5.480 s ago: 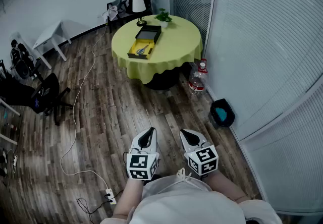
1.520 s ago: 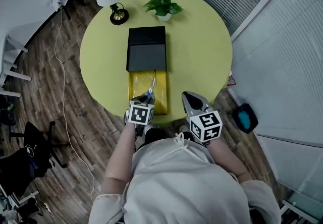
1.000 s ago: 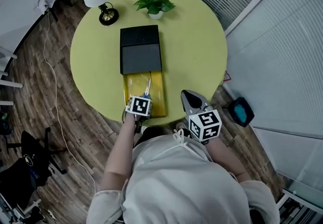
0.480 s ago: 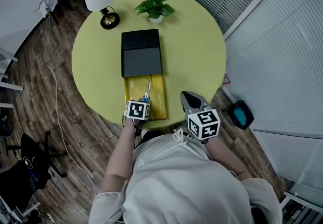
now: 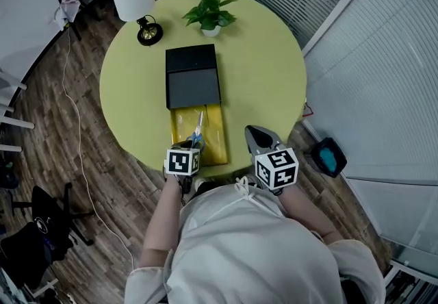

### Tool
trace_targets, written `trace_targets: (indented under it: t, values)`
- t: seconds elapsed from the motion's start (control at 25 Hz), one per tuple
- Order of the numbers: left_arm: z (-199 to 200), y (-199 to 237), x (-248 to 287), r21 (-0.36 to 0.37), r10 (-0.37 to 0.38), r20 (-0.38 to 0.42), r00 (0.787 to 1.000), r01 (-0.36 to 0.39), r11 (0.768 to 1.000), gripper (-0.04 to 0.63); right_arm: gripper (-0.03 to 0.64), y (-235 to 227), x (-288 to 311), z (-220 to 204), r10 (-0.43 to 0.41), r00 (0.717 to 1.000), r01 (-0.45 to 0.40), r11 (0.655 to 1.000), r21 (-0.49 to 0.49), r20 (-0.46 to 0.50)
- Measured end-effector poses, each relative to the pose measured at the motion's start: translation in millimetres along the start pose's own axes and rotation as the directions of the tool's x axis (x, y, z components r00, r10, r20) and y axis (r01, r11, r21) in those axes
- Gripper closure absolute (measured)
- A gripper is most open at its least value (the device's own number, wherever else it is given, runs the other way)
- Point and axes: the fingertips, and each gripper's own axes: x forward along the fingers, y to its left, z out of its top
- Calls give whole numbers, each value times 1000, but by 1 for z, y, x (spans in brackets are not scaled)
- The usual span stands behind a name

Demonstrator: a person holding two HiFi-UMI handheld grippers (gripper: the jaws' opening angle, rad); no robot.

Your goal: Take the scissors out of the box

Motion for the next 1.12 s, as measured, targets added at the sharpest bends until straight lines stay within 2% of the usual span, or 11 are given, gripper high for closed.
trace_targets:
  t: [0.12,0.2,0.36,0.52,0.76,0.84,0.92,1.12]
  values:
    - [16,-8,-22,1,-12,83,996,12,1000,505,617,2,1,3,6,1000,-6,1000,0,6]
    - [33,-15,-40,5,-26,165,986,25,1000,505,617,3,1,7,10,1000,-9,1000,-3,14]
    - [74,-29,-81,25,-43,342,939,37,999,505,617,10,0,20,29,999,-29,999,-13,39]
    - [110,-36,-122,45,-25,495,868,3,999,505,617,22,-2,40,71,995,-68,997,-40,75]
    - [147,-44,-182,61,19,687,727,-83,995,505,617,39,-11,74,106,981,-92,992,-86,162]
    - [153,-47,-196,64,30,725,688,-111,992,505,618,42,-14,84,111,976,-93,991,-100,190]
    - [155,-49,-203,65,28,743,669,-113,992,505,618,44,-18,90,110,971,-88,990,-111,212]
    - [154,-52,-206,72,29,747,665,-123,990,505,618,47,-21,95,107,967,-83,990,-112,231]
